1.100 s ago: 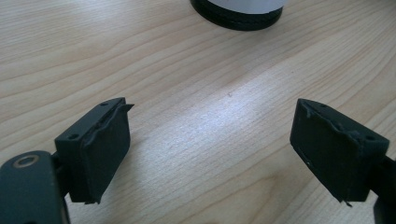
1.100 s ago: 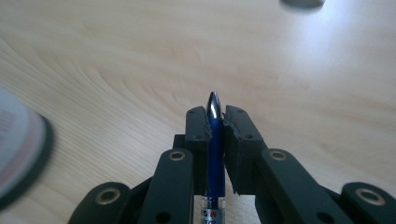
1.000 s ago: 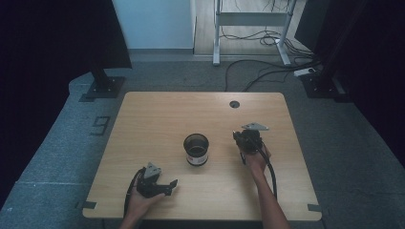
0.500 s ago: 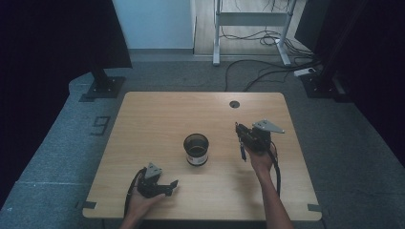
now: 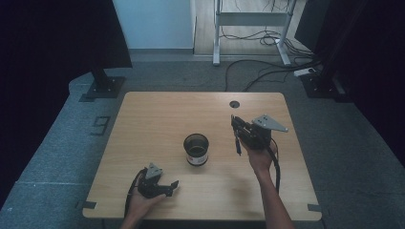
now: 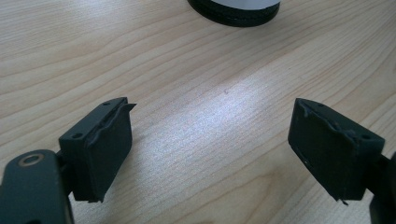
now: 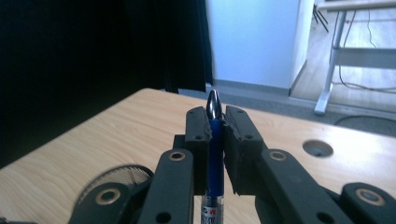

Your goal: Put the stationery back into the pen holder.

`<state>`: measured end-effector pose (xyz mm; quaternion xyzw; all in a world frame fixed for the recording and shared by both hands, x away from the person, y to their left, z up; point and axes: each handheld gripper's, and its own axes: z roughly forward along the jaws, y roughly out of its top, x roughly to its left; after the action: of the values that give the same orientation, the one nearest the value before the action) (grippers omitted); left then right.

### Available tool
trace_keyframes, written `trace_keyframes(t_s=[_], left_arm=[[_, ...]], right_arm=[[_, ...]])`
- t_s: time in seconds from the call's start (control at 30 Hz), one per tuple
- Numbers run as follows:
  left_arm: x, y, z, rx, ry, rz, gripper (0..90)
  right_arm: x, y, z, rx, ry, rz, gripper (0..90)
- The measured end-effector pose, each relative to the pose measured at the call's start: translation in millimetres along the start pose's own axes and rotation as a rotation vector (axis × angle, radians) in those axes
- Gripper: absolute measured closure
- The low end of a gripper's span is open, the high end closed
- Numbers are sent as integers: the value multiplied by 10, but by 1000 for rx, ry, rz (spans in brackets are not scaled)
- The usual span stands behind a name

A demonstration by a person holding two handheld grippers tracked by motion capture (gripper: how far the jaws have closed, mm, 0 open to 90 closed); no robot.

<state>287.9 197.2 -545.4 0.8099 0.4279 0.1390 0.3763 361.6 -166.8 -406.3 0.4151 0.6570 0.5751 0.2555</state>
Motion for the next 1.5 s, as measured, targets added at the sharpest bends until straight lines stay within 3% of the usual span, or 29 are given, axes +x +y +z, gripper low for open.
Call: trace_keyframes(t_s=[0.3,0.57,1.0,1.5], left_arm=[[-4,1,-4,1,-1,5,141],[0,2,-6,2,-5,4,141],[19,2,-21,-3,-6,-2,141],[27,3,-28,-1,-8,-4,141]], right_arm=[[218,227,23,-52,38,-21,786],[428,329,191,-63,71,-40,786],[683,375,446,-62,108,-71,785],[812,337,631,-47,128,-77,785]])
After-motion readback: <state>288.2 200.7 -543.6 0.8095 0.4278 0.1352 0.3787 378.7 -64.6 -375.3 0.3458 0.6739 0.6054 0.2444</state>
